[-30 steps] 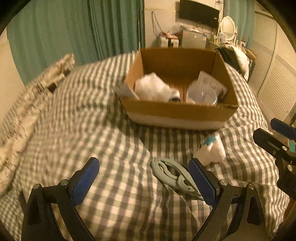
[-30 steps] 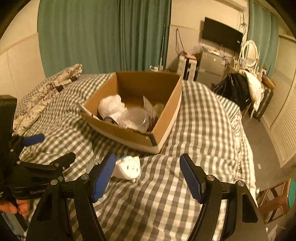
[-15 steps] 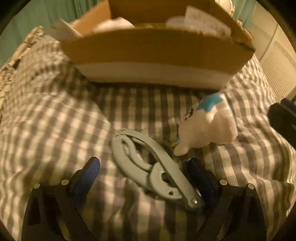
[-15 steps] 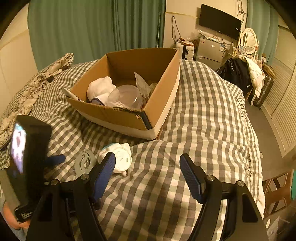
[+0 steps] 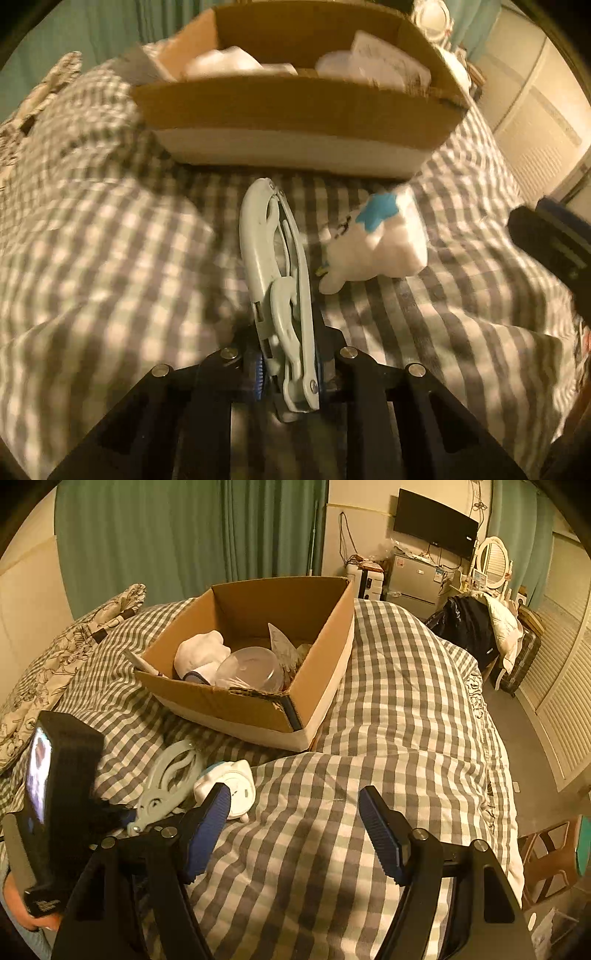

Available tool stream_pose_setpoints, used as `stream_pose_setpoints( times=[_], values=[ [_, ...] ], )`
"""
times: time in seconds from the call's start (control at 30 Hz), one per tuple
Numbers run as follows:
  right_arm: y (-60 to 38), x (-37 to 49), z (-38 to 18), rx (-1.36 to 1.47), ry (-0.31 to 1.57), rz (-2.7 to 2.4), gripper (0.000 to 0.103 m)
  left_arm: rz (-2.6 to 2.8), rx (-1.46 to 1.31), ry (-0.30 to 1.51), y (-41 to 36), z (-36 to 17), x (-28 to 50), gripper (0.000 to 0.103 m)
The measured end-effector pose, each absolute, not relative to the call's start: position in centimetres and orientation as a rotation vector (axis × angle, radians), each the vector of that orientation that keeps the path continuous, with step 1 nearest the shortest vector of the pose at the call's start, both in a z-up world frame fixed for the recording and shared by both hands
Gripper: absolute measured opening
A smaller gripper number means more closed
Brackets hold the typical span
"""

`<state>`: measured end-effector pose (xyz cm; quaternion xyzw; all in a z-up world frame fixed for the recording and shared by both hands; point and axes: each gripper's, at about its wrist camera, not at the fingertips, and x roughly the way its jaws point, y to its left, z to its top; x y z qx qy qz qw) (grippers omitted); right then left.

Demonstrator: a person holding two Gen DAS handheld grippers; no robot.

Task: Organize objects
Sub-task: 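Grasp the white cartoon figure toy with the right tool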

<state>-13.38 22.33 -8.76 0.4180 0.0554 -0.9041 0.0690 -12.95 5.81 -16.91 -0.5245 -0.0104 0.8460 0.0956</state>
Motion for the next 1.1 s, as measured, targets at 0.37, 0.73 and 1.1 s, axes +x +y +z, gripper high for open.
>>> stream_pose_setpoints(
  times=[0.37,0.73,1.1],
  values=[
    [18.7,-13.7,-9.0,1.273,0.234,-2.66,0.083,2.755,-1.34,0.071,1.3,-10.4,-12.4,0.019],
    [15.1,-19.3,-13.9,1.536,0.35,-2.557,0.084,2.736,-1.4,0.089,0.3,-13.5,-14.1,0.019],
    [13.4,-20.0,-15.7,1.594,0.411,-2.475,0.073,2.705,-1.425,0.058,-0.3,-14.3,-14.0,0.019]
  ],
)
